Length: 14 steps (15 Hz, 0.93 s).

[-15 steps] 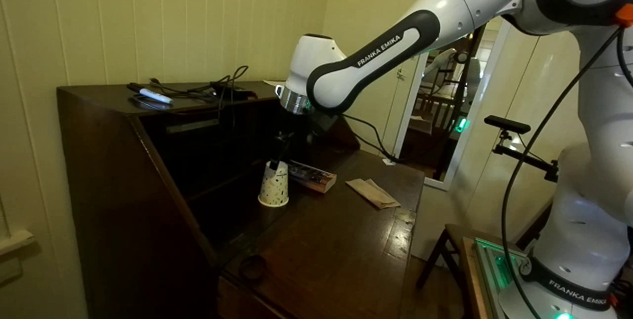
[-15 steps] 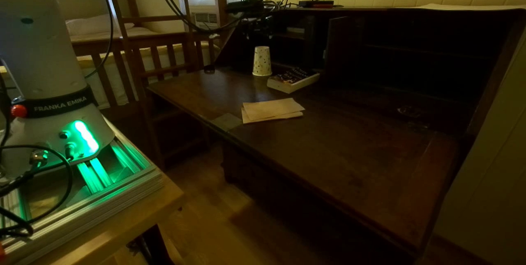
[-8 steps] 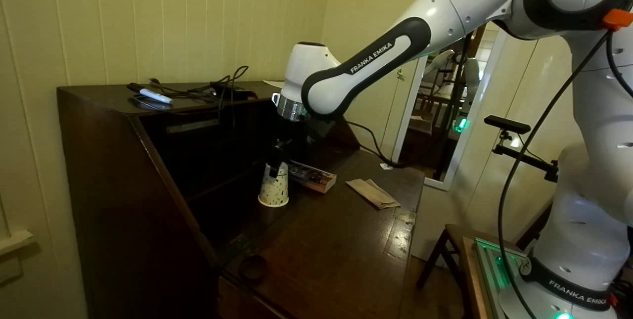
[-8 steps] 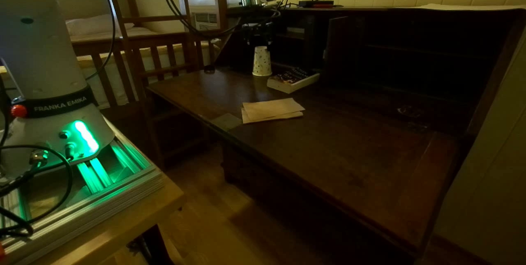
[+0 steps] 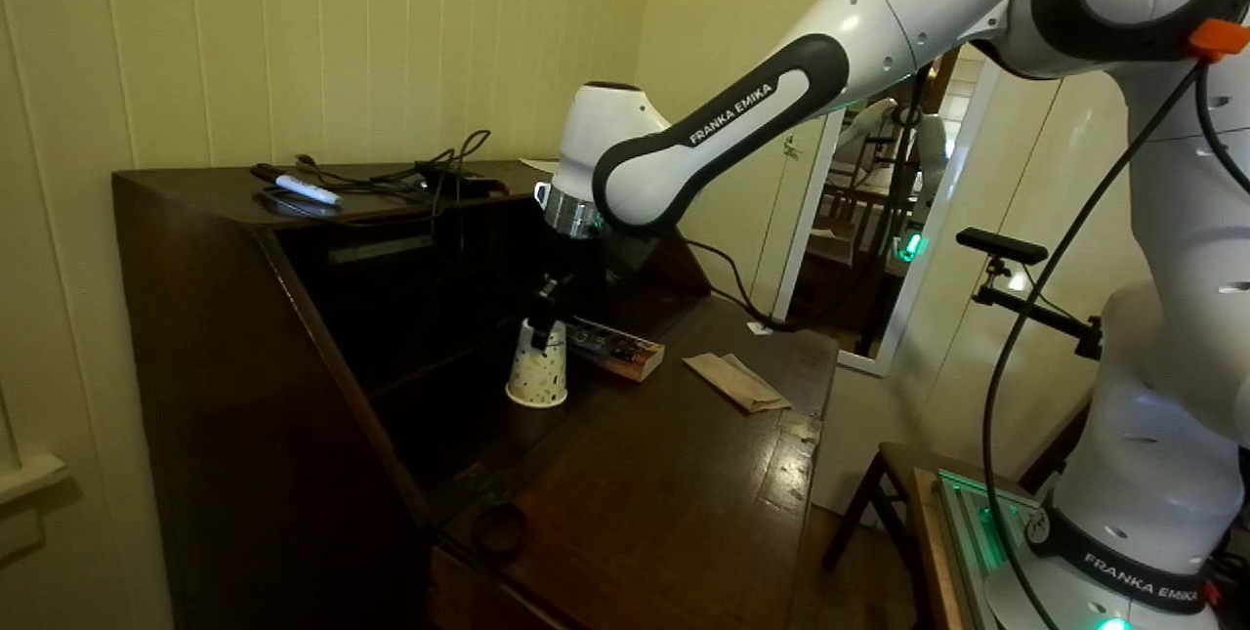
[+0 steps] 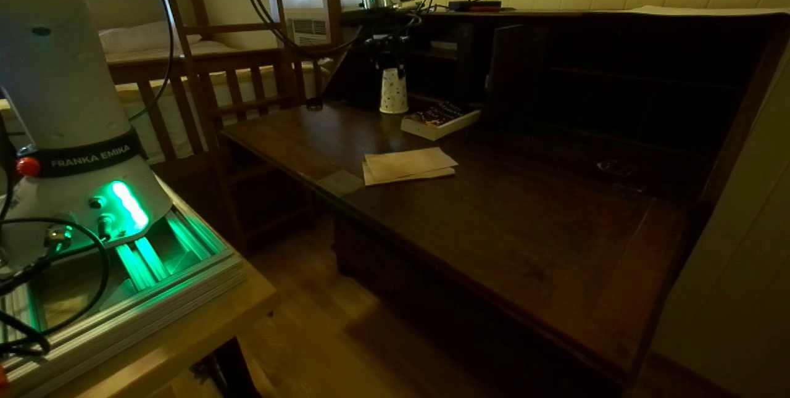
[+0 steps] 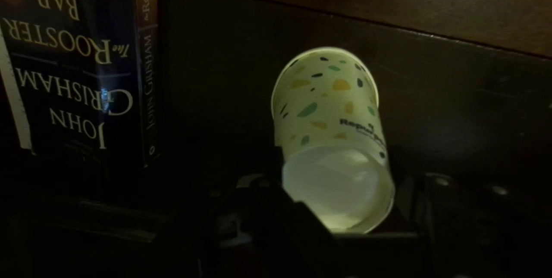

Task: Put the paper cup on the top counter

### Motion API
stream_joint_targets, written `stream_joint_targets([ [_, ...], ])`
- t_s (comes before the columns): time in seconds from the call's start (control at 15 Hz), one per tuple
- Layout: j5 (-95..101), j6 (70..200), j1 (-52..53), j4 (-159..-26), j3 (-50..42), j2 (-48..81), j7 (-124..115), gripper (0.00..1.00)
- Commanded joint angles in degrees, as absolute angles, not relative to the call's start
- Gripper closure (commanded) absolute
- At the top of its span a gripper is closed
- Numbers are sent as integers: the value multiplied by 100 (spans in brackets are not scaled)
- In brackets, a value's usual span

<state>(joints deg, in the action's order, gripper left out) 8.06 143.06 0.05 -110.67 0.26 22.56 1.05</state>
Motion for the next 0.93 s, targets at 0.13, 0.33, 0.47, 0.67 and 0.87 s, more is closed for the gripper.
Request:
stream_joint_targets([
  [0.13,301,14020,-175,-11420,291,1378,864,64],
  [0.33,-434,13647,-369,-11533,424,662,1652,64],
  [0.47,-713,13297,-383,-11502,307,243,1983,64],
  [0.67,-773,13022,-399,-11430,35,-289,2176,64],
  [0.87,-1368,13439,-451,-11438,-301,-623,1971,64],
])
